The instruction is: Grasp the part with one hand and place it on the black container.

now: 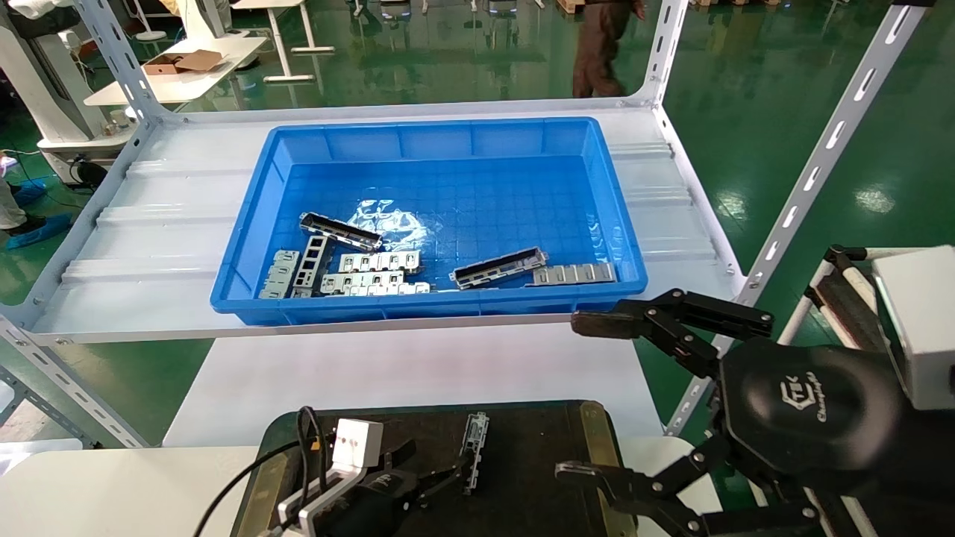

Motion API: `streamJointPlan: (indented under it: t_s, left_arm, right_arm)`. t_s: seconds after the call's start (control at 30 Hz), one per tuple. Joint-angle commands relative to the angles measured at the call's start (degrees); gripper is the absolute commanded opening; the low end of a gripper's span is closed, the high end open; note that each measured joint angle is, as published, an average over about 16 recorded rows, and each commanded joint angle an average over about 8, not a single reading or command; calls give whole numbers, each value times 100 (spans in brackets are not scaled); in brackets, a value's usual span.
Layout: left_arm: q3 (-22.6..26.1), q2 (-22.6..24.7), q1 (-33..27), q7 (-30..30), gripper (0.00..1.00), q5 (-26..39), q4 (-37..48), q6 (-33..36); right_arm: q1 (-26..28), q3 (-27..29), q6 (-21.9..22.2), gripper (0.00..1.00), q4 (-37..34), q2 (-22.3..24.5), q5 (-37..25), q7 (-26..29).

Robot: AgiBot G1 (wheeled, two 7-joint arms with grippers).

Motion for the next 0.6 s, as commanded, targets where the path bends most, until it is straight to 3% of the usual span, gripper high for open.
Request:
streamJointPlan:
  t_s: [0.03,0.33,0.6]
  left_arm:
    - [-96,-191,-9,-34,100,135,-67,315]
    - [-988,-820,60,606,100,259,-94,1900]
    - [-1985,-1353,325,1830,100,-292,-29,3354]
  right_arm:
    - [0,0,0,100,0,0,0,0]
    - [0,0,0,100,0,0,0,0]
    - [0,0,0,100,0,0,0,0]
